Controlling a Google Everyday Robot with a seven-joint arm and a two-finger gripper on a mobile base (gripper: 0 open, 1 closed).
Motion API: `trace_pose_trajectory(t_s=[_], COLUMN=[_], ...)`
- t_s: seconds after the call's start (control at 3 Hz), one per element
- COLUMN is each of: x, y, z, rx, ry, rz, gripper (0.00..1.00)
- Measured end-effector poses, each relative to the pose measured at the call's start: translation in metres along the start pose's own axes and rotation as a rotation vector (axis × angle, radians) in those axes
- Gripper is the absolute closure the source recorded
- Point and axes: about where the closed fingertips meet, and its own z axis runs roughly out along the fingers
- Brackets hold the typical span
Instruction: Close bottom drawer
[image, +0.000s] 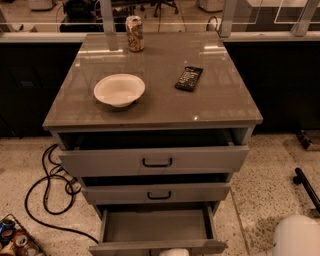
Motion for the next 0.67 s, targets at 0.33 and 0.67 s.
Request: trace_pose_trajectory(t_s=[0.33,0.67], x=[-0.0052,-0.0089], y=[-0.0116,-0.0188], z=[0.0083,0.0141], rx=[0.063,0.105], ry=[0.025,0.044], rz=[0.006,0.015], gripper=[1.0,1.0])
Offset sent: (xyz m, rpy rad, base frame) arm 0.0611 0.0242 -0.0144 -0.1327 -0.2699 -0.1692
